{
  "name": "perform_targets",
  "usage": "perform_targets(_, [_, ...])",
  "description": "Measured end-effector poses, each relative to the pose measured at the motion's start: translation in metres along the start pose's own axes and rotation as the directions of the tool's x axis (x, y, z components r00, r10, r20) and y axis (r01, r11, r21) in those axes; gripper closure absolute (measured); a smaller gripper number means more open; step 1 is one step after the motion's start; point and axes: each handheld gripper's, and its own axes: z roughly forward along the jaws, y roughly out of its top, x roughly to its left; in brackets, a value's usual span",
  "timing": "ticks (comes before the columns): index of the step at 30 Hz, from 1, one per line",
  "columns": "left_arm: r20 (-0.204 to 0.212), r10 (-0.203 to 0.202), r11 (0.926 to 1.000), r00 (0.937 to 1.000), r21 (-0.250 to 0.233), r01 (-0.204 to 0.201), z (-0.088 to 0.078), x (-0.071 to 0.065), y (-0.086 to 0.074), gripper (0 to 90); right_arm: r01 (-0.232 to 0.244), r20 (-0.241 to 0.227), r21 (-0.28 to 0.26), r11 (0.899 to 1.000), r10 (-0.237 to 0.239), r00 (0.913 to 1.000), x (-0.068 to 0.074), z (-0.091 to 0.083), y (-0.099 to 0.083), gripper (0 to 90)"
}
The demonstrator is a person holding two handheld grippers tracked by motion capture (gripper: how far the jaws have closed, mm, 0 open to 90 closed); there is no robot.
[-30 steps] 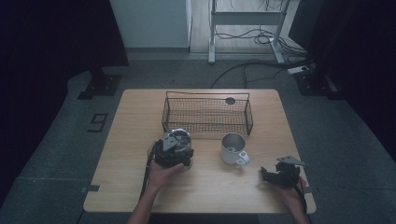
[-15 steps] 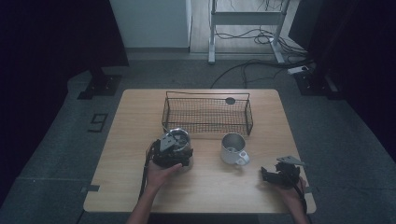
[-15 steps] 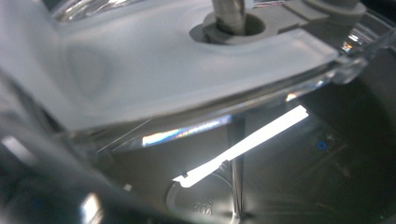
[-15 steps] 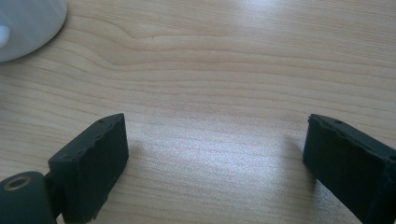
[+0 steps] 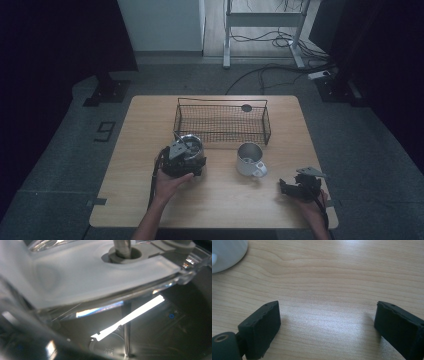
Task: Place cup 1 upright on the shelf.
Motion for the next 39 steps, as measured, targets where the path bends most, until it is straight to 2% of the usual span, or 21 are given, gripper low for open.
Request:
perform_targets(19, [0.015,0.013,0.9996,0.9998,-0.024,-0.013,-0.004,-0.003,0.023,4.1,0.0,0.0,0.0,1.0,0.0,1.0,0.0,0.0,0.0,6.6])
perform_targets(39, [0.016,-0.004,0.9995,0.9999,-0.032,0.005,-0.003,0.001,0.028,4.1,0.0,0.0,0.0,1.0,0.0,1.0,0.0,0.0,0.0,6.6])
